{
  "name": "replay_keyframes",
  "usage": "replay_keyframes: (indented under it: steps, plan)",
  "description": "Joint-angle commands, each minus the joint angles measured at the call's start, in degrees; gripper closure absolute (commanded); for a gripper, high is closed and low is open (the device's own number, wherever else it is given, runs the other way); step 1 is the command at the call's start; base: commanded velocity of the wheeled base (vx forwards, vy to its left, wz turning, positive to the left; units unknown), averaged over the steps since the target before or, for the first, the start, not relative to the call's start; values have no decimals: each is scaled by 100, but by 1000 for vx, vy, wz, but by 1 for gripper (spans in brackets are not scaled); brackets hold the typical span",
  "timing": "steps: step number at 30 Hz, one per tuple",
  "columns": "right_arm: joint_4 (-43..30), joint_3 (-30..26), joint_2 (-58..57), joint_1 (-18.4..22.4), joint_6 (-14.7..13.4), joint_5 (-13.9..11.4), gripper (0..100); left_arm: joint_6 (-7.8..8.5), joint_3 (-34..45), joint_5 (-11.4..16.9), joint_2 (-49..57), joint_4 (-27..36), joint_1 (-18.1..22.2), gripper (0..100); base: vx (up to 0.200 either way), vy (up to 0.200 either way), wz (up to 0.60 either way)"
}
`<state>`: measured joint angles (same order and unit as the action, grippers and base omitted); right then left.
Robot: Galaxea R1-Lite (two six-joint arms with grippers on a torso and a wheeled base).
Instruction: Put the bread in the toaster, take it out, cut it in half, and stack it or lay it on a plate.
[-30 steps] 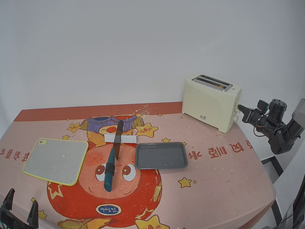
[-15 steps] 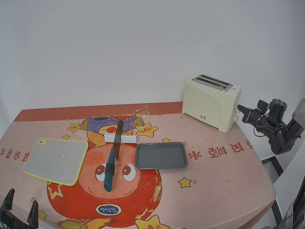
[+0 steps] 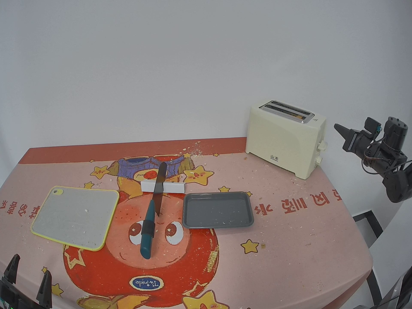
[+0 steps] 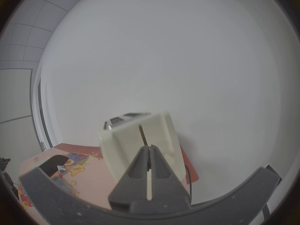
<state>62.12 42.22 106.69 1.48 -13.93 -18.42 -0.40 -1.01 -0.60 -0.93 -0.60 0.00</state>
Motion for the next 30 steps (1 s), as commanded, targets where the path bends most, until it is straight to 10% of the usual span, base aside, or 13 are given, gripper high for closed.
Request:
replay_keyframes:
  steps: [1,6,18,24,30]
  plan:
    - [-666,-609,-1177,-121,479,14,100,-4,101,-2,93,-2,0,0,0,0,0]
    - [-904,-1022,-1511,-33,1077,31,100,-4,101,-2,93,-2,0,0,0,0,0]
    - [-825,-1602,-1880,125,1244,-65,100,-4,101,-2,93,-2,0,0,0,0,0]
    - [-842,-1936,-2232,116,1253,-654,100,-4,101,-2,93,-2,0,0,0,0,0]
    - [-904,-2077,-2337,11,1411,-733,100,-4,101,-2,93,-2,0,0,0,0,0]
